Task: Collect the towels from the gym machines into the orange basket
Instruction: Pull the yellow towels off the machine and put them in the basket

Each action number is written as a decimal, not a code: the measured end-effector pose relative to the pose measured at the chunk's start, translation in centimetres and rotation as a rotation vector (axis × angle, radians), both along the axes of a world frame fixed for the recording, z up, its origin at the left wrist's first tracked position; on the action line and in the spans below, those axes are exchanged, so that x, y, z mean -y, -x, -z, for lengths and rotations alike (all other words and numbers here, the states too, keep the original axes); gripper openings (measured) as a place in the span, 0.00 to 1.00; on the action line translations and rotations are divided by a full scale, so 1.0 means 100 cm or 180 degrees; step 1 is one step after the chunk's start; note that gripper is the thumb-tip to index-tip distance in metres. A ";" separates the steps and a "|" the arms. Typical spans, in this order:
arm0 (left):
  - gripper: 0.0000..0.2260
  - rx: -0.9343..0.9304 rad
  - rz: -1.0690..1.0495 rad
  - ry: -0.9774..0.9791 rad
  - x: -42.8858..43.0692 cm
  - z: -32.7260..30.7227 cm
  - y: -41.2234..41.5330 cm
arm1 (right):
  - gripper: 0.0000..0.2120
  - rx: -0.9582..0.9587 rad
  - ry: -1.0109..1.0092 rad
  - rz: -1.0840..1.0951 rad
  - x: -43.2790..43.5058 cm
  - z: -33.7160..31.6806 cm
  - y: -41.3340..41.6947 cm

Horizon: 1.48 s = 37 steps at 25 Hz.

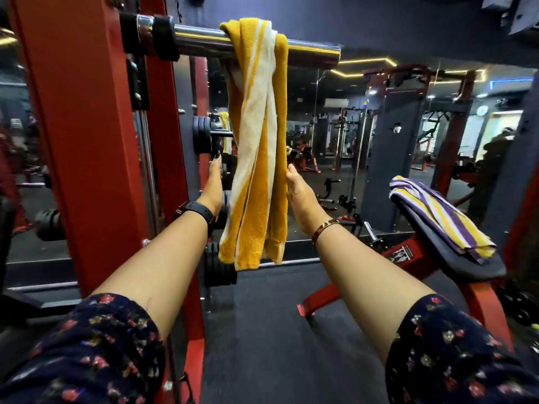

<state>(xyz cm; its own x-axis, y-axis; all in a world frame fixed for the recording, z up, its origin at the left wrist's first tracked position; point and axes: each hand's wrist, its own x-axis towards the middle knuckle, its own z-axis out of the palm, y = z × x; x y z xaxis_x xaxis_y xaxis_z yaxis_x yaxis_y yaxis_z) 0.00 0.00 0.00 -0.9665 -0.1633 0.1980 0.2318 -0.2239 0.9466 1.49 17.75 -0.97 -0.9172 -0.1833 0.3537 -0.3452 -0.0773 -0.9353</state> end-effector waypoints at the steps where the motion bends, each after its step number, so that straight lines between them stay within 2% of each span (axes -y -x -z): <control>1: 0.24 0.0003 0.0073 -0.0055 -0.005 -0.006 0.001 | 0.25 -0.0164 -0.0036 -0.0077 0.001 -0.005 0.007; 6: 0.20 -0.0188 0.0333 0.0347 -0.027 -0.019 0.025 | 0.35 -0.0288 -0.0298 -0.0305 0.012 -0.017 0.059; 7: 0.22 -0.0234 0.0300 0.0583 -0.031 -0.018 0.029 | 0.34 -0.0306 -0.0329 -0.0312 0.016 -0.016 0.067; 9: 0.31 -0.0199 0.0097 0.1039 -0.039 -0.010 0.038 | 0.31 -0.0339 -0.0202 -0.0269 0.027 -0.011 0.076; 10: 0.30 -0.0251 -0.0075 0.1160 -0.043 -0.006 0.041 | 0.29 -0.0315 -0.0079 -0.0255 0.033 -0.009 0.076; 13: 0.18 -0.0320 -0.0524 0.1417 -0.042 0.007 0.046 | 0.24 -0.0230 0.0116 -0.0197 0.044 0.000 0.073; 16: 0.16 -0.0199 -0.0522 0.1511 -0.035 0.027 0.038 | 0.23 -0.0133 -0.0019 -0.0126 0.050 0.022 0.069; 22: 0.16 0.0048 0.0002 0.1587 -0.018 0.073 0.007 | 0.21 0.0083 -0.0362 0.0289 0.053 0.060 0.040; 25: 0.15 0.0136 0.0765 0.1733 -0.017 0.083 -0.017 | 0.30 -0.0040 -0.0083 0.0660 0.049 0.051 0.026; 27: 0.16 0.0166 0.1145 0.1805 -0.015 0.087 -0.028 | 0.32 -0.0119 -0.0060 0.0971 0.048 0.049 0.019; 30: 0.14 0.0388 0.1118 0.1597 -0.009 0.076 -0.042 | 0.27 -0.0064 -0.0224 0.1248 0.049 0.055 0.006; 32: 0.12 0.0441 0.0688 0.1220 -0.005 0.062 -0.051 | 0.24 -0.0062 -0.0286 0.1276 0.047 0.057 -0.005; 34: 0.13 0.0144 0.0265 0.0847 -0.004 0.046 -0.052 | 0.24 0.0025 -0.0584 0.1229 0.043 0.062 -0.017; 35: 0.14 -0.0091 0.0172 0.0712 -0.004 0.038 -0.052 | 0.23 0.0101 -0.0857 0.1192 0.040 0.065 -0.025; 37: 0.27 -0.0509 0.0125 0.0694 -0.009 0.024 -0.052 | 0.22 0.0241 -0.1420 0.0998 0.033 0.074 -0.040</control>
<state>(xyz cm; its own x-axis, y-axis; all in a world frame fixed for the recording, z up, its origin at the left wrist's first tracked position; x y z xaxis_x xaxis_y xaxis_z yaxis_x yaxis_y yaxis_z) 5.19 0.88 -2.38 -0.9249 -0.0630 0.3749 0.3772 -0.0305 0.9256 5.53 14.41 -8.40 -0.9718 -0.0141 0.2353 -0.2186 0.4281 -0.8769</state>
